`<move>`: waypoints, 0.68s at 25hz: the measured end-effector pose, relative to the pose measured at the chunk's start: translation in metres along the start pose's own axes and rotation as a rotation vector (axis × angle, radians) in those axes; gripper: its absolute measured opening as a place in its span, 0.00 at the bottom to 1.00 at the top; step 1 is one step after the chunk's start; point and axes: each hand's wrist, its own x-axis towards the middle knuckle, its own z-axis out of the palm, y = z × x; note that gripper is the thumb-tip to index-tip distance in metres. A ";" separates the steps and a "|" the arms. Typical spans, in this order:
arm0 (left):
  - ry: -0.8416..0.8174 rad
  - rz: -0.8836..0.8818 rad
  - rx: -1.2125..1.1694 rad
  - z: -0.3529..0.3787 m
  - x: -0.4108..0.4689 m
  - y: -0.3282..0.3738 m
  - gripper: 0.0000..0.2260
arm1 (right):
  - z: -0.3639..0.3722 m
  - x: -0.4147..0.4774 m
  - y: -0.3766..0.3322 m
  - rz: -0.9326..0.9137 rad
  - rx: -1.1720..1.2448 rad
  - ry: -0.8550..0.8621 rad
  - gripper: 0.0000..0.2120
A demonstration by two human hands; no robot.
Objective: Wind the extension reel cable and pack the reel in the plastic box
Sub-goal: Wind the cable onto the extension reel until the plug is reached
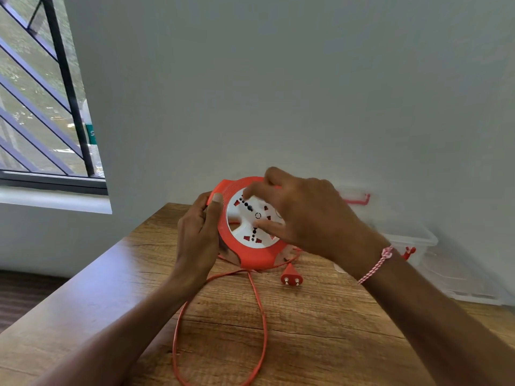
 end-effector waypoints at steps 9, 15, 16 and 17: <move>-0.040 -0.003 -0.025 -0.001 -0.001 0.005 0.18 | 0.000 0.001 0.006 -0.217 -0.287 -0.207 0.32; -0.015 0.081 0.010 -0.002 -0.003 0.009 0.13 | 0.017 -0.004 0.011 -0.150 -0.201 0.066 0.29; 0.000 0.087 0.009 -0.001 -0.004 0.010 0.12 | 0.020 -0.004 0.006 -0.093 -0.173 0.108 0.30; 0.015 0.099 0.015 -0.001 -0.005 0.011 0.13 | 0.022 -0.004 -0.001 -0.010 -0.125 0.148 0.30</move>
